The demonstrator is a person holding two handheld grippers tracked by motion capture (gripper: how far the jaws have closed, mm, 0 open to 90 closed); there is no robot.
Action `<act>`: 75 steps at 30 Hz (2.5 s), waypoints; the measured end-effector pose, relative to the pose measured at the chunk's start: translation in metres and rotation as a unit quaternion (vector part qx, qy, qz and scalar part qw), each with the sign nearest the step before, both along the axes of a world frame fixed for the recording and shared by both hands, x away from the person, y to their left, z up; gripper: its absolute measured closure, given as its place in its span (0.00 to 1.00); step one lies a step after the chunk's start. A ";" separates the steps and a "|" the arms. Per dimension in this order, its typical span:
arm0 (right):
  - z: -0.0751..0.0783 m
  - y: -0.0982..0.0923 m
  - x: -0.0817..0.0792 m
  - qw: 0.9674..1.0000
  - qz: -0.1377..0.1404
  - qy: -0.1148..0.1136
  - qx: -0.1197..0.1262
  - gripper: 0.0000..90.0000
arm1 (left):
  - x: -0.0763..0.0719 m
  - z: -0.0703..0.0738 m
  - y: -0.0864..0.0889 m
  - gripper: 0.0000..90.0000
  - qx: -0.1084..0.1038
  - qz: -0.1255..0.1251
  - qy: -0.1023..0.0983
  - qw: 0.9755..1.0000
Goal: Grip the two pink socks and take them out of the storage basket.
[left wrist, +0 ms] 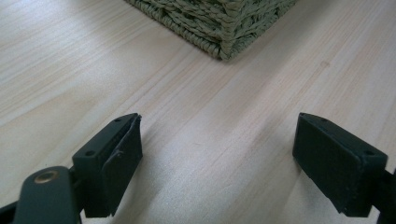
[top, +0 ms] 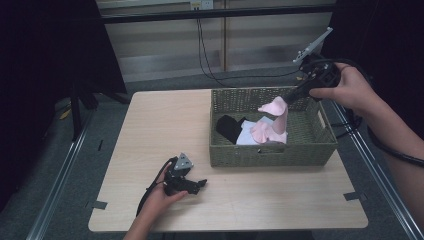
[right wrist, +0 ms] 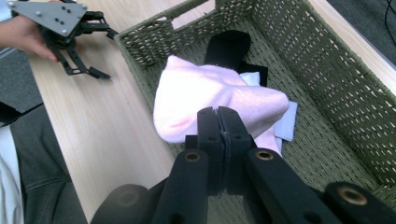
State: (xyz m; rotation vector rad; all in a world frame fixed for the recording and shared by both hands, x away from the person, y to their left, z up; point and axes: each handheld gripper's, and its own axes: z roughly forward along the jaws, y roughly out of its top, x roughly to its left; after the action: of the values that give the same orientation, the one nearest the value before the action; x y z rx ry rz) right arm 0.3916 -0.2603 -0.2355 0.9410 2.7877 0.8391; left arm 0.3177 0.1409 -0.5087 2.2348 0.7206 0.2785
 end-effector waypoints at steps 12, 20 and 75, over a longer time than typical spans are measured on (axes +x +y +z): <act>0.017 0.005 -0.028 0.999 0.034 -0.011 0.005 0.98 | 0.000 0.000 0.000 0.17 0.000 0.000 0.000 1.000; 0.013 0.012 -0.048 0.998 0.063 -0.005 0.019 0.98 | 0.000 0.000 0.000 0.17 0.000 0.000 0.000 1.000; -0.202 0.018 0.057 0.986 -0.041 0.093 -0.129 0.60 | 0.000 0.000 0.000 0.17 -0.002 0.001 0.000 1.000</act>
State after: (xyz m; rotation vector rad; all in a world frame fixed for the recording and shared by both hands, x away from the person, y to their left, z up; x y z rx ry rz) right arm 0.4483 -0.2419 -0.4376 1.1287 2.8926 0.3839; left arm 0.3176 0.1407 -0.5090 2.2309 0.7221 0.2782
